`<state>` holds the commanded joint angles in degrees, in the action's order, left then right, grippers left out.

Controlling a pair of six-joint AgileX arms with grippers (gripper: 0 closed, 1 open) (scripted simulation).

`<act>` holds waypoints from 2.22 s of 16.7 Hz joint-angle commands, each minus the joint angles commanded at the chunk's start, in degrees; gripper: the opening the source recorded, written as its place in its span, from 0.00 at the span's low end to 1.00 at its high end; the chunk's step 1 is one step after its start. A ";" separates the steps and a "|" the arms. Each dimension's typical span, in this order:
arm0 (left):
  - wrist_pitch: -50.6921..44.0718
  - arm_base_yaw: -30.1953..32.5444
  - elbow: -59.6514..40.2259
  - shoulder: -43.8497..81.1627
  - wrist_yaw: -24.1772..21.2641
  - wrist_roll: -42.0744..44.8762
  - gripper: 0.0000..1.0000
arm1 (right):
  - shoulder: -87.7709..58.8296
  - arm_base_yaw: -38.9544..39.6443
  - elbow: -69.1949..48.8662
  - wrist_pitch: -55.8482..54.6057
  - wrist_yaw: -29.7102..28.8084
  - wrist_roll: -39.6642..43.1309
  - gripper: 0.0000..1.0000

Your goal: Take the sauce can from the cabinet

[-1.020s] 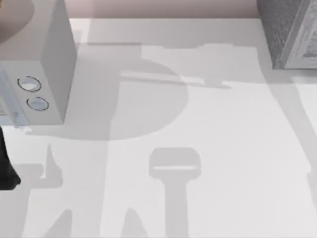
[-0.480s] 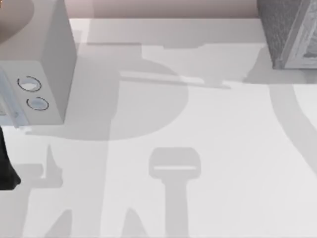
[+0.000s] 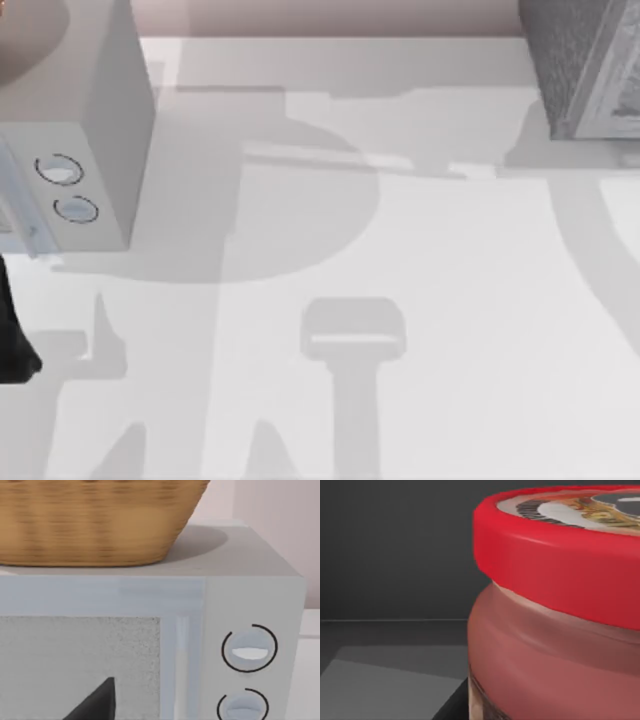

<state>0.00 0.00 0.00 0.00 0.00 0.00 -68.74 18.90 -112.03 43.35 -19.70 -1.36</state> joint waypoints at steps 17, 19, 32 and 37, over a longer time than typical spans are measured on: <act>0.00 0.00 0.00 0.00 0.00 0.00 1.00 | 56.64 -15.33 96.29 -35.98 16.08 1.01 0.00; 0.00 0.00 0.00 0.00 0.00 0.00 1.00 | 62.17 -16.93 103.81 -39.42 17.69 1.15 0.00; 0.00 0.00 0.00 0.00 0.00 0.00 1.00 | 65.54 -17.75 110.79 -45.72 19.89 1.26 0.00; 0.00 0.00 0.00 0.00 0.00 0.00 1.00 | 51.25 -13.38 105.36 -57.03 20.85 1.38 0.00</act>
<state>0.00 0.00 0.00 0.00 0.00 0.00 -17.48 5.53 -6.67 -13.68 1.15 0.02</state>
